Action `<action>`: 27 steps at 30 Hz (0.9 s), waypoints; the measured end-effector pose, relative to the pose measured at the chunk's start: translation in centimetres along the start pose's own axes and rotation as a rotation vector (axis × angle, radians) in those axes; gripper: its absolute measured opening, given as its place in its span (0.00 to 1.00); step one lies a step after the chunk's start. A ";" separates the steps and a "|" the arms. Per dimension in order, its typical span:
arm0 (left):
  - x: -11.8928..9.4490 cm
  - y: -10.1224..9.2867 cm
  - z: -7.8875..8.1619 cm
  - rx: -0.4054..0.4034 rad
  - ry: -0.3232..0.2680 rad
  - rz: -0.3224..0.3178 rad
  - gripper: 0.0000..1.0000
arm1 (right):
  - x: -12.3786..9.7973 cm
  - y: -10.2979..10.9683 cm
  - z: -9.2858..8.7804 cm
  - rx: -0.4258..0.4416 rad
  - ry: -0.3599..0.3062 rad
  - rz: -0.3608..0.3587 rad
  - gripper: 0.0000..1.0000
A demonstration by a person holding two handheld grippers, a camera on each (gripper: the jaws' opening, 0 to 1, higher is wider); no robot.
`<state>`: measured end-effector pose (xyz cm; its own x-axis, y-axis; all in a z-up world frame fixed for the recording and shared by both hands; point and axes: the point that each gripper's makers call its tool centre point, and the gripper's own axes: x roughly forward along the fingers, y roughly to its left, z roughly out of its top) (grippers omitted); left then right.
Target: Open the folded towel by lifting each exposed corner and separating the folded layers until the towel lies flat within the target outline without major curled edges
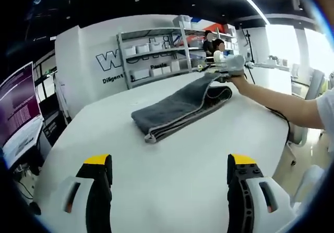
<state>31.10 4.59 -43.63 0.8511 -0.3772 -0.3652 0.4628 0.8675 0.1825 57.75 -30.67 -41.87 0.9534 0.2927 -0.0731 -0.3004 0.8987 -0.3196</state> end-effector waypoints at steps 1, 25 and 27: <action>0.0 0.0 0.1 -0.004 -0.004 0.000 0.90 | 0.0 -0.1 -0.4 0.008 0.010 0.002 0.00; -0.1 -0.3 0.0 -0.035 -0.017 0.000 0.90 | -3.5 -2.6 1.4 0.352 -0.123 0.013 0.12; -0.2 -0.2 -0.1 -0.040 -0.018 0.000 0.89 | -3.4 -1.4 2.6 0.336 -0.163 0.063 0.14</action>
<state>30.81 4.51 -43.66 0.8556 -0.3827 -0.3486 0.4528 0.8796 0.1459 54.89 -32.08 -38.68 0.9241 0.3743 0.0773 -0.3762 0.9265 0.0109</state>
